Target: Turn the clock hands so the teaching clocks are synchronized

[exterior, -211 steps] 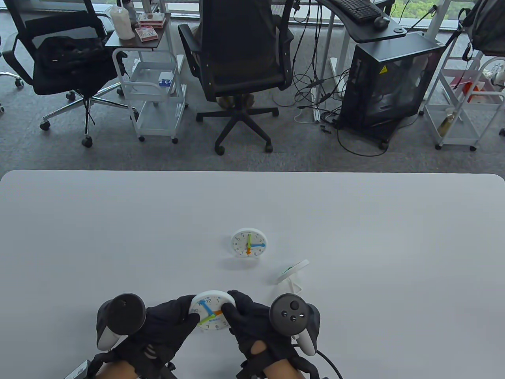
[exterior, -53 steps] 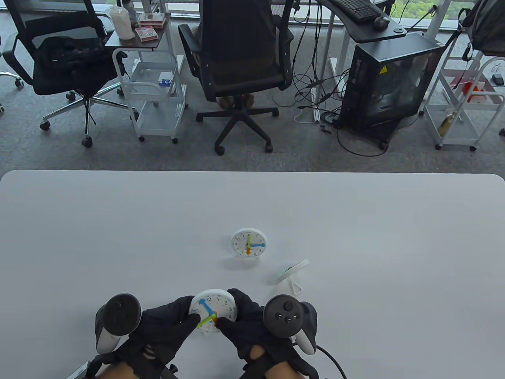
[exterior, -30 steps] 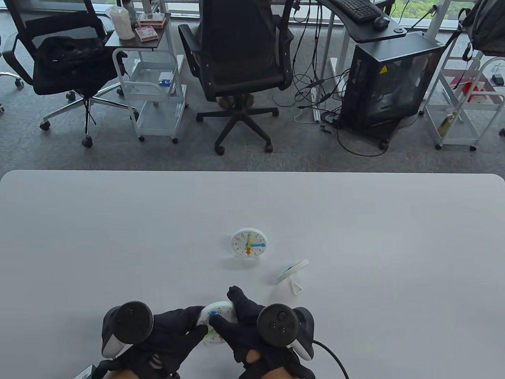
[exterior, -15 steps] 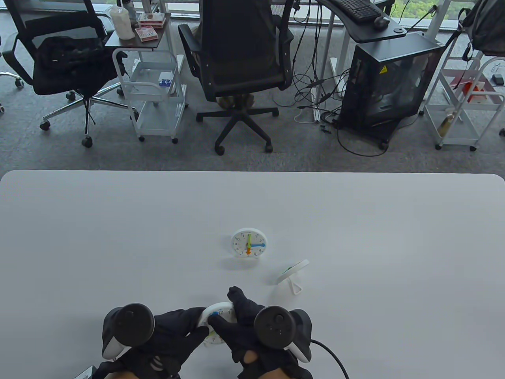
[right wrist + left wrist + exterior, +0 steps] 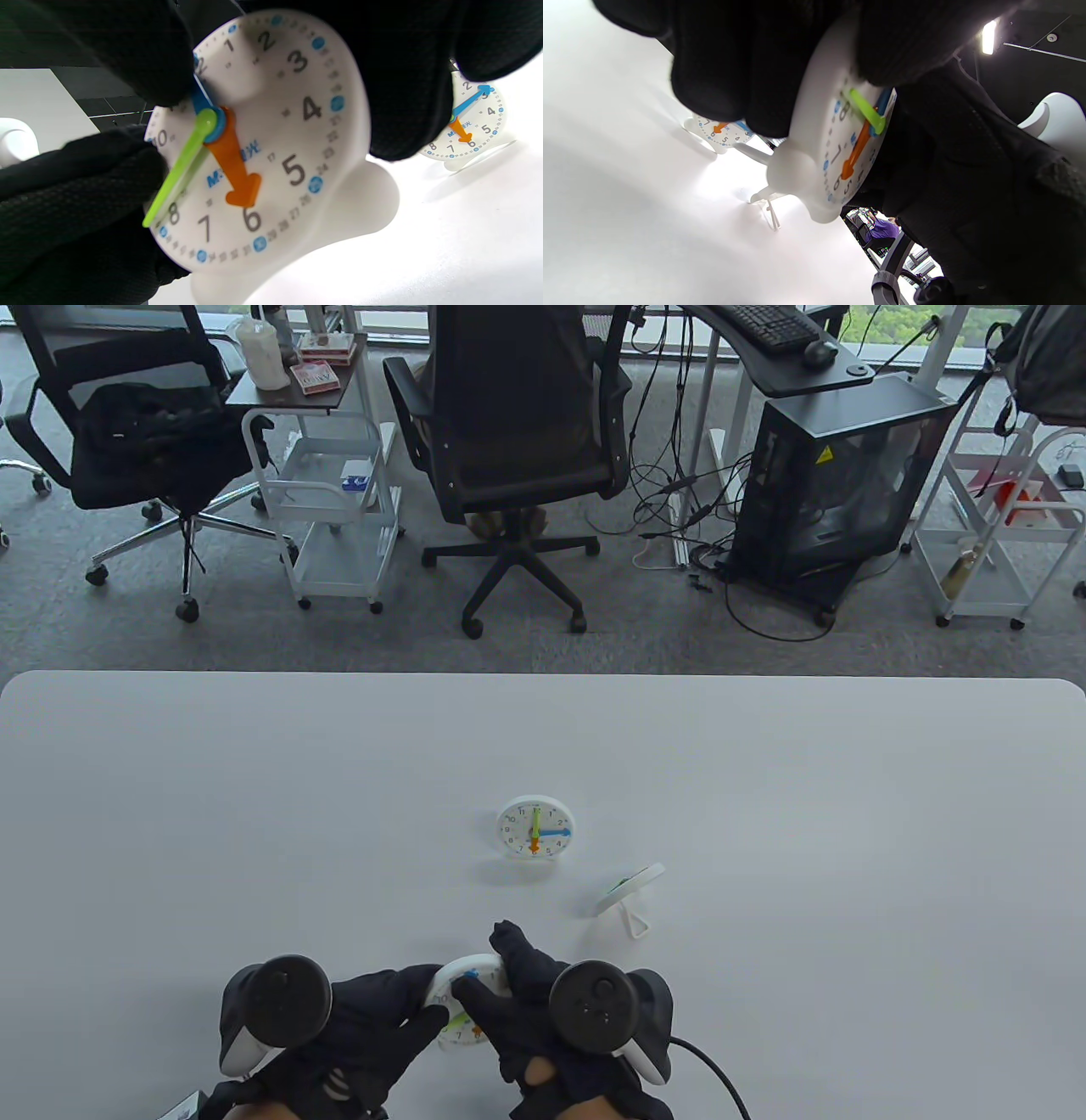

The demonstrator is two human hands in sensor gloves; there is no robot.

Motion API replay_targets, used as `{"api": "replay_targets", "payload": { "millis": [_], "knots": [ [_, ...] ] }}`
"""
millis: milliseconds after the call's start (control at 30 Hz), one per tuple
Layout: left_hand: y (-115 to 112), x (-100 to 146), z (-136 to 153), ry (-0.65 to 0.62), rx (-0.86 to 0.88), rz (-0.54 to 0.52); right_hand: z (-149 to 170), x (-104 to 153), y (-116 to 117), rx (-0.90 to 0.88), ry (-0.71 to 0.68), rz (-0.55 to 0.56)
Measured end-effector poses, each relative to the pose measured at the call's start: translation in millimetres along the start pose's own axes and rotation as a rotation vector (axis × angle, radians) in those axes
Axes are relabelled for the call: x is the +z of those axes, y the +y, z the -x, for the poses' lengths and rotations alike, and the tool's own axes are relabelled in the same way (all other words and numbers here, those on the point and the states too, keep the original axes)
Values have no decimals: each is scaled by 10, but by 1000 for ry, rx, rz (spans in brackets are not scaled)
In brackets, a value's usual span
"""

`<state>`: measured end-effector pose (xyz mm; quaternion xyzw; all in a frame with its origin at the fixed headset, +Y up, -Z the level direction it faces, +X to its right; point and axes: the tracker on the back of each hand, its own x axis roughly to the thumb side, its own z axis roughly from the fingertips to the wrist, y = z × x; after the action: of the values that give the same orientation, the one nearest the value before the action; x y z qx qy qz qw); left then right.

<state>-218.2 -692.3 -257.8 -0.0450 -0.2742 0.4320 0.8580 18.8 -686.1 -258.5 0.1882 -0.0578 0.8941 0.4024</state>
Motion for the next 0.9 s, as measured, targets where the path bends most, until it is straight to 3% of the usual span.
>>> {"api": "replay_targets", "payload": {
  "millis": [900],
  "knots": [
    [32, -10, 24, 15, 55, -7, 11, 13, -44, -50, 5, 45]
  ]
}}
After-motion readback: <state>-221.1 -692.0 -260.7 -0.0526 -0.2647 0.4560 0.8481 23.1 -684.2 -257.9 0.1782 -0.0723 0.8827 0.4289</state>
